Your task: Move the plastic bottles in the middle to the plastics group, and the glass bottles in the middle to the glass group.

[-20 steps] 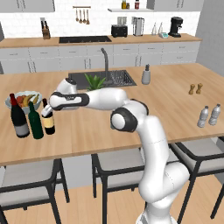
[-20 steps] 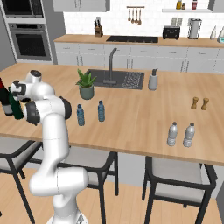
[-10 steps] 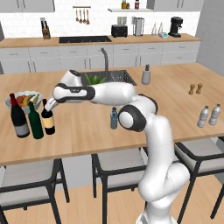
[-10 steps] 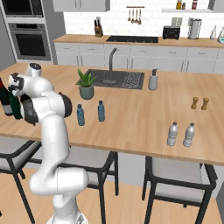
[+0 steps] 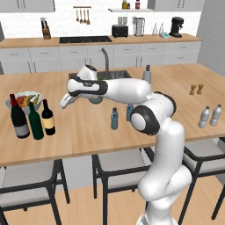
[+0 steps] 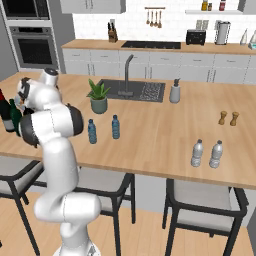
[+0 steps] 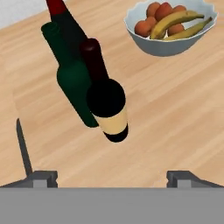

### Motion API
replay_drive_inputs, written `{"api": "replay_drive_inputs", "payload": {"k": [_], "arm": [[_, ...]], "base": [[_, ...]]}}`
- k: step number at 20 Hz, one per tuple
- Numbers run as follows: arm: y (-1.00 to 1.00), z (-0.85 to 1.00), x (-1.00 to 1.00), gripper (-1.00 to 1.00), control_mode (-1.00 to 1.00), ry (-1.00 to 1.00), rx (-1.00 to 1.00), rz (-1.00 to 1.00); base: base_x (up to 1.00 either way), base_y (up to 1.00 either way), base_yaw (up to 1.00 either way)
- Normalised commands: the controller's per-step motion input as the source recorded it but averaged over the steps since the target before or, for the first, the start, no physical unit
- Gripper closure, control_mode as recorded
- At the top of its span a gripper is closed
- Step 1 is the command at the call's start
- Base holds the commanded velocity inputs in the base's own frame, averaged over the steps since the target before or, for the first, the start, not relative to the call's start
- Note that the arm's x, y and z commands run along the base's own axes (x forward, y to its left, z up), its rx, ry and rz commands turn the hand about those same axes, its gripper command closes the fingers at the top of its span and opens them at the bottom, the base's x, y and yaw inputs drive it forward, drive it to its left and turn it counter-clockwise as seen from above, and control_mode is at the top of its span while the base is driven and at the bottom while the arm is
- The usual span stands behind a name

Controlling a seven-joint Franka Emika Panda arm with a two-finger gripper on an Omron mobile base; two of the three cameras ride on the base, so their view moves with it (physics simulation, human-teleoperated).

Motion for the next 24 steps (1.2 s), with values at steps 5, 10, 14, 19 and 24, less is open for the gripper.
{"api": "replay_drive_inputs", "payload": {"k": [5, 10, 14, 19, 24], "arm": [[-0.60, 0.01, -0.06, -1.00, -1.00, 0.05, -0.15, -0.26], [-0.50, 0.01, -0.04, -1.00, -1.00, 0.06, -0.21, -0.38], [-0.57, 0.29, 0.00, -1.00, -1.00, 0.15, -0.12, -0.52], [-0.49, 0.75, -0.04, -1.00, -1.00, 0.29, 0.00, -0.43], [-0.84, -0.19, -0.47, -1.00, -1.00, 0.03, 0.13, -0.21]], "base": [[0.00, 0.00, 0.00], [0.00, 0.00, 0.00], [0.00, 0.00, 0.00], [0.00, 0.00, 0.00], [0.00, 0.00, 0.00]]}}
